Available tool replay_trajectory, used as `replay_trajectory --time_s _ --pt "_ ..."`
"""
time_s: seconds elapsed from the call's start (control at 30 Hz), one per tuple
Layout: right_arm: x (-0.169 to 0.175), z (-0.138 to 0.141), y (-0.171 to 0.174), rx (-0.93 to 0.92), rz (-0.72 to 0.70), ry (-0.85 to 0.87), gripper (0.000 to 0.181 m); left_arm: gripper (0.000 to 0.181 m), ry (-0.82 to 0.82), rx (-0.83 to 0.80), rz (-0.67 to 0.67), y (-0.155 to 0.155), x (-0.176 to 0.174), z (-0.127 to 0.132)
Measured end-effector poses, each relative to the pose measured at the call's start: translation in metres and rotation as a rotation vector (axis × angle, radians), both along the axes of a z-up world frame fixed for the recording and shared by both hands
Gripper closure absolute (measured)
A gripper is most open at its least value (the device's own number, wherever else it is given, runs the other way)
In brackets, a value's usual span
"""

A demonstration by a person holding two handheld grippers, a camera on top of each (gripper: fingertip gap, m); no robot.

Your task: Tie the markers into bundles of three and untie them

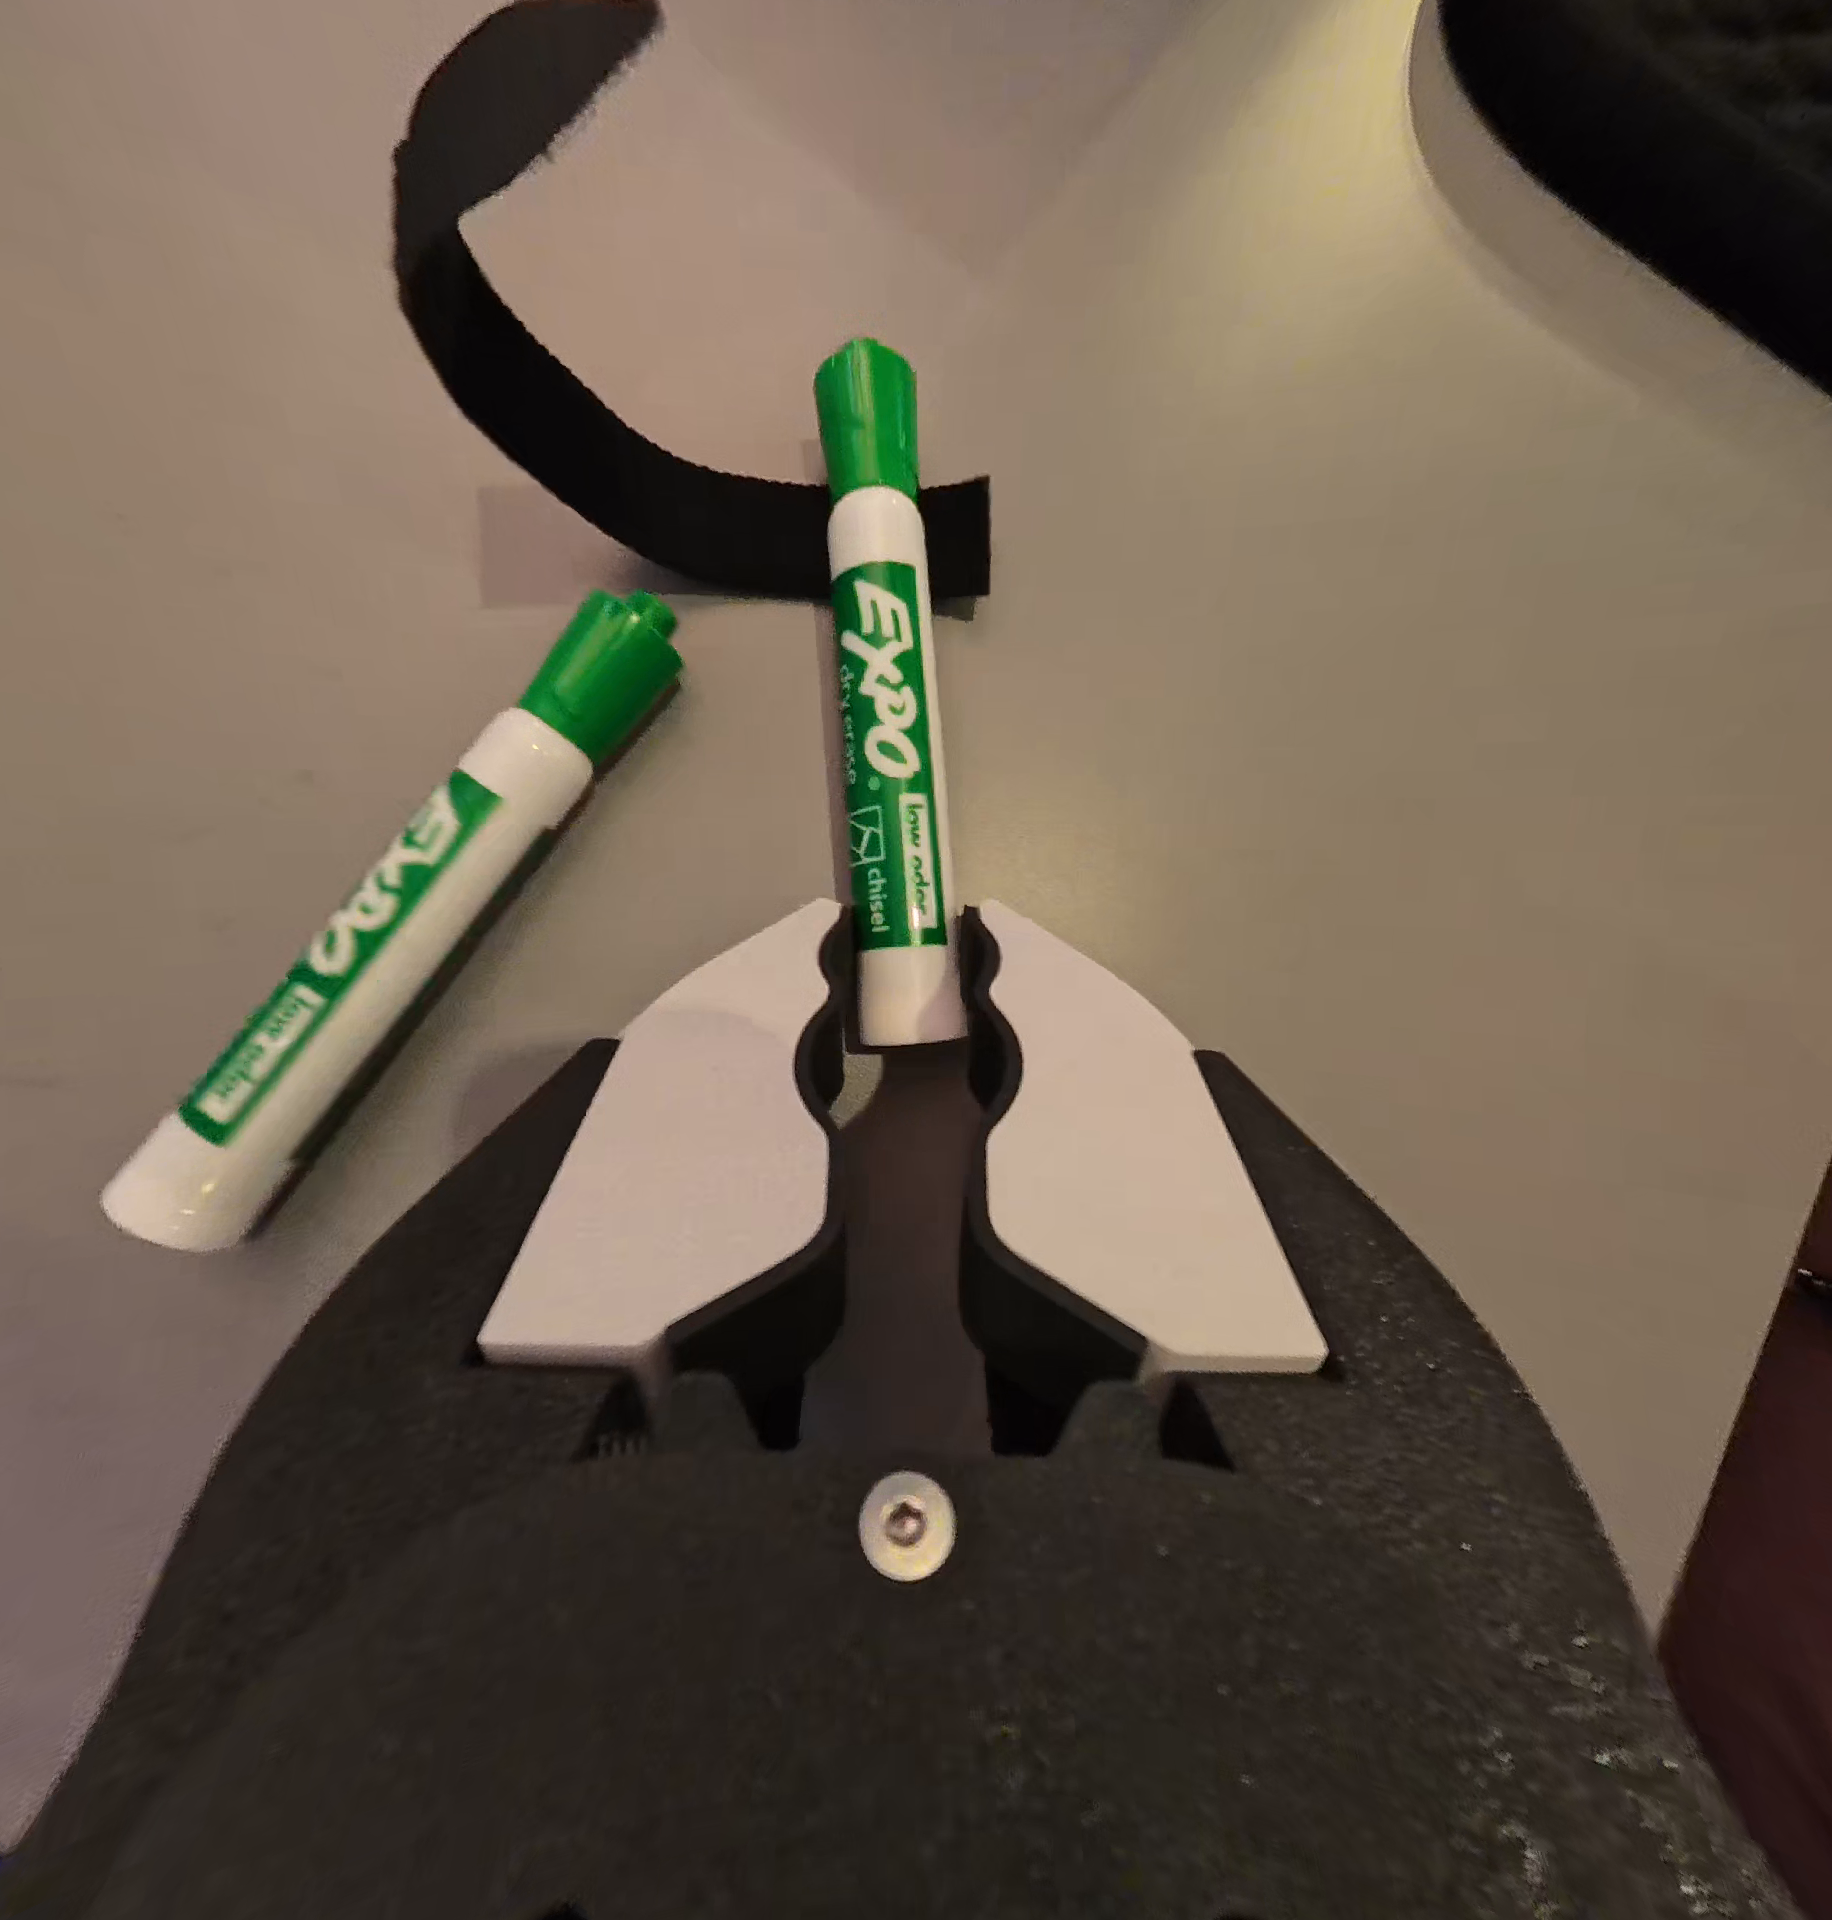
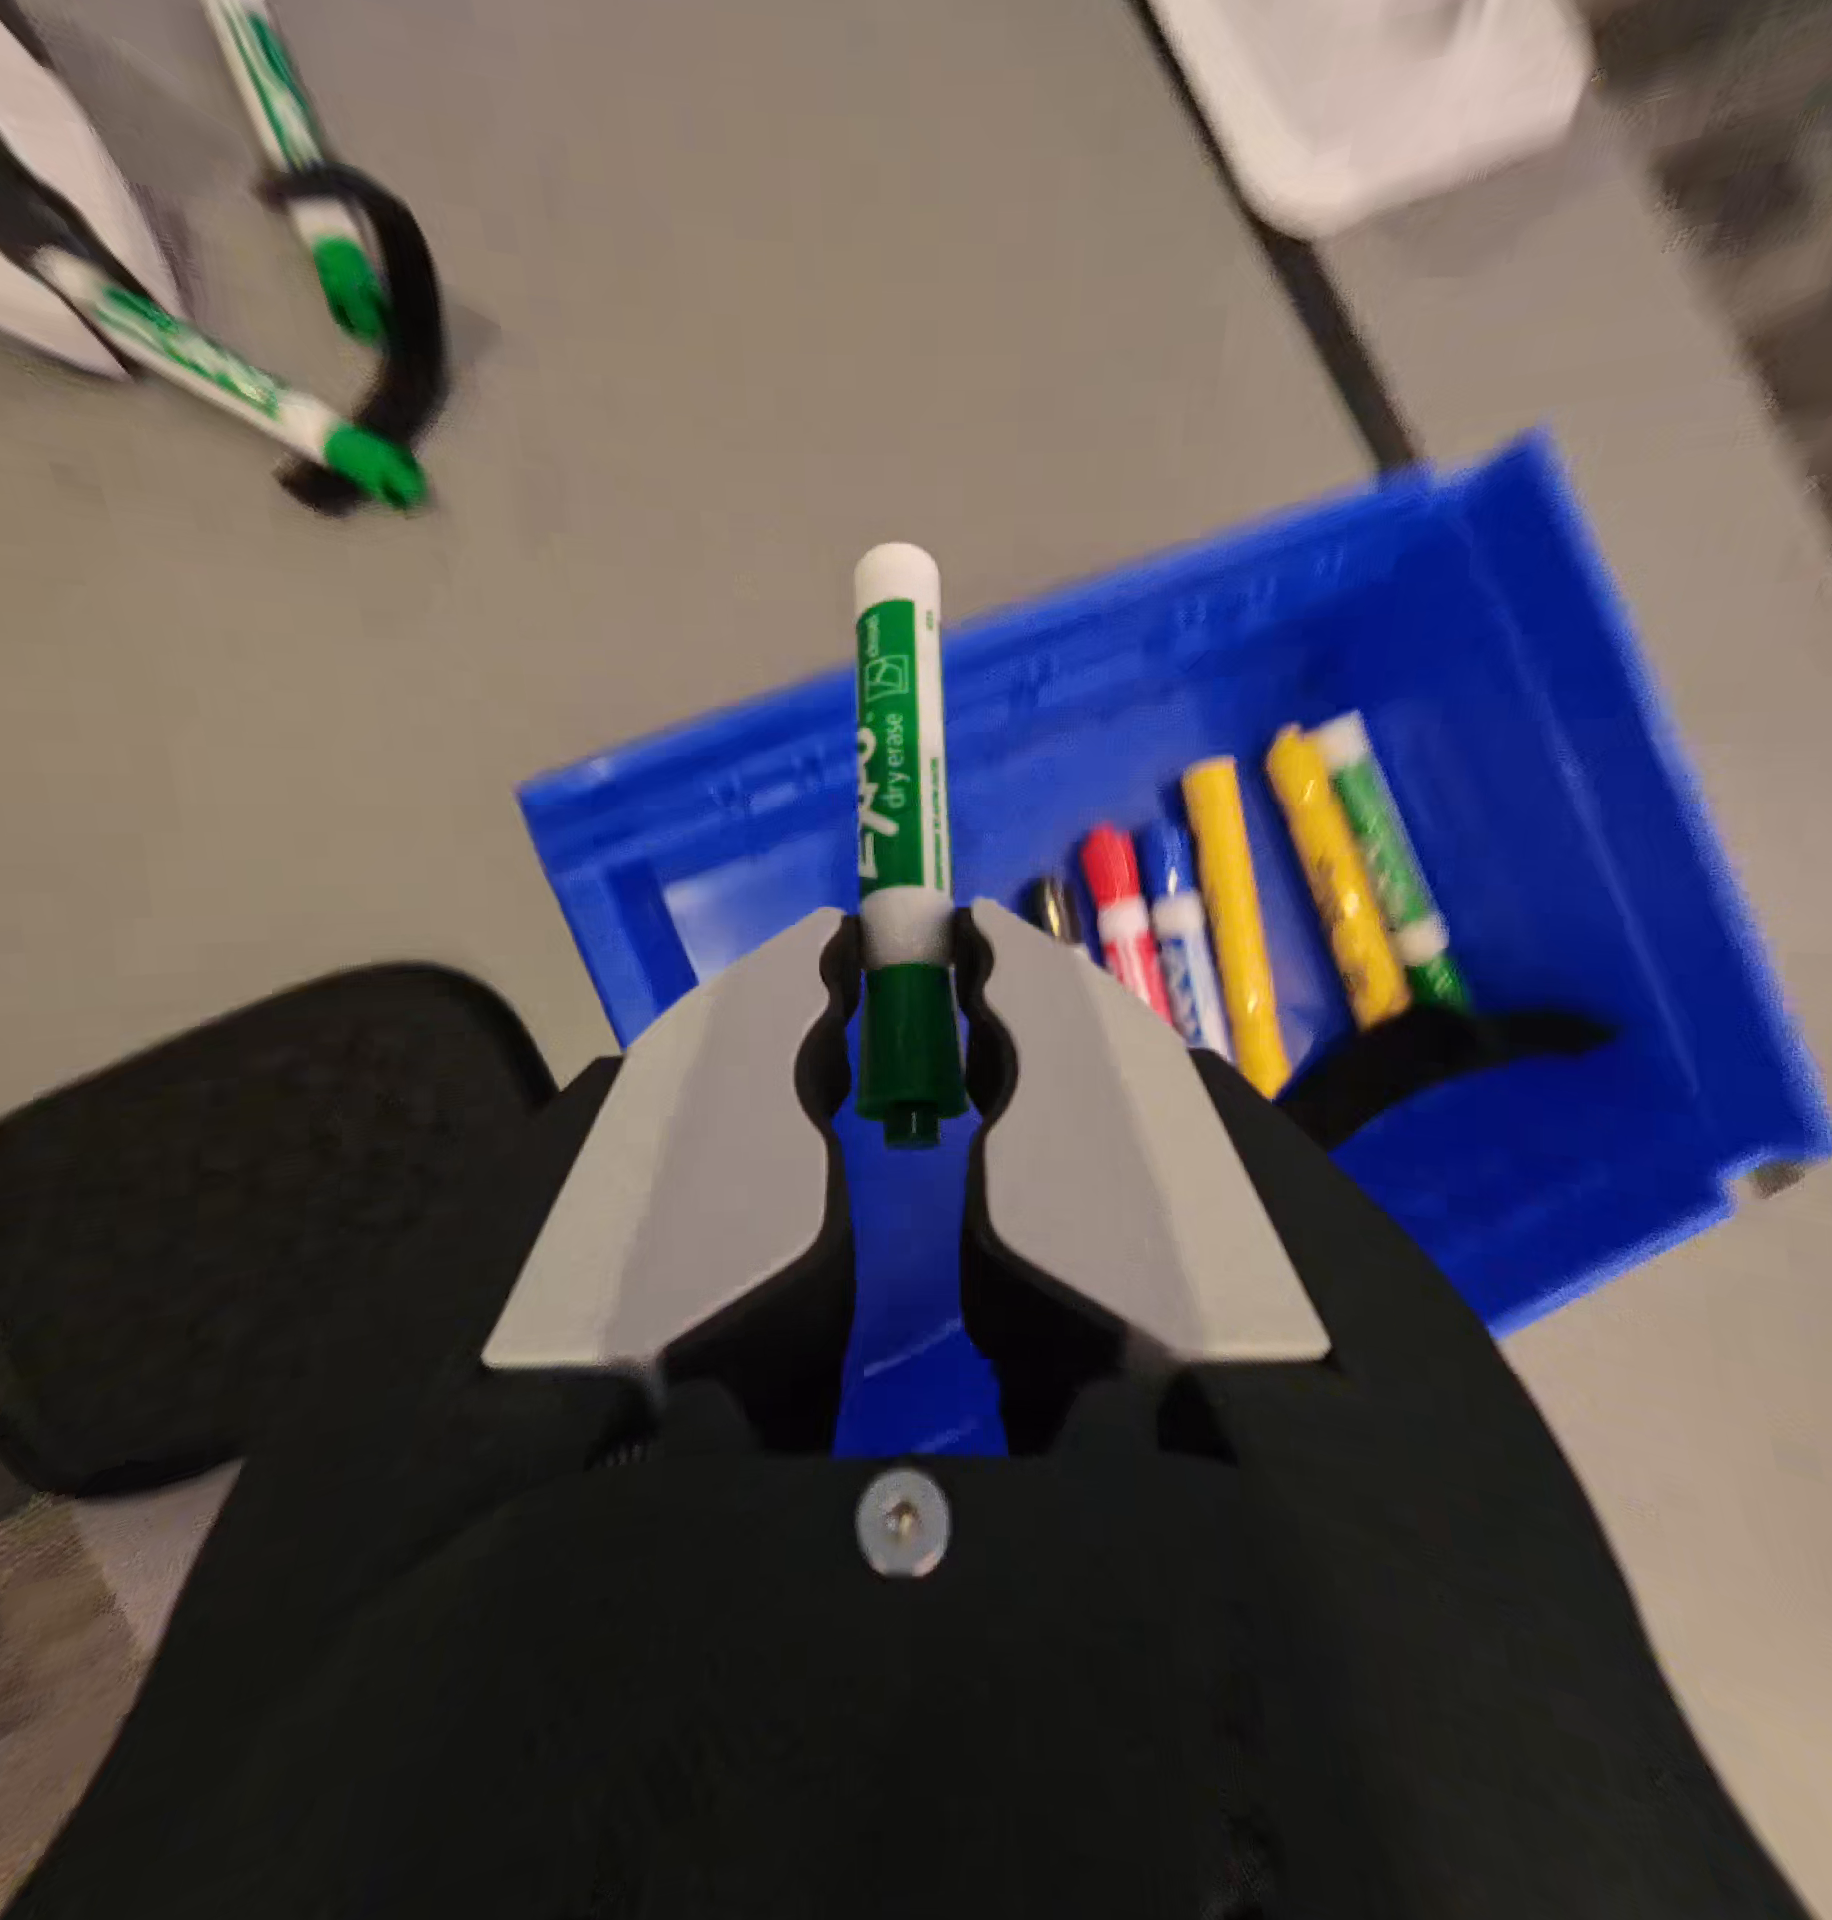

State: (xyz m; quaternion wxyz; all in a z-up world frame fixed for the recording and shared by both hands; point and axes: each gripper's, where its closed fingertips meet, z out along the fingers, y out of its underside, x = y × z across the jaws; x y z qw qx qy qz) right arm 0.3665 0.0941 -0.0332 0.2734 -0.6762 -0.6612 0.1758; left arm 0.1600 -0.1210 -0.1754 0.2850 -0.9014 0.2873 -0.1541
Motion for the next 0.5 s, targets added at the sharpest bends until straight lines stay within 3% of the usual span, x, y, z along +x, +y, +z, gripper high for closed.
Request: replay_trajectory --time_s 0.03,0.27,0.4,0.5 --pt "0.011 -0.015 0.006 -0.039 -0.02 -0.042 0.162 0.162 -0.024 -0.012 -0.003 -0.001 0.002 0.001" --pt "0.05 -0.098 0.029 -0.133 -0.095 -0.42 0.161 0.162 -0.034 0.028 0.009 -0.003 -0.001 0.024" --pt "0.067 -0.116 0.049 -0.047 -0.151 -0.561 0.16 0.163 0.012 0.068 0.014 -0.006 -0.009 0.038" --pt "0.076 -0.114 0.063 0.058 -0.212 -0.605 0.148 0.163 0.01 0.089 0.022 -0.004 -0.012 0.052"
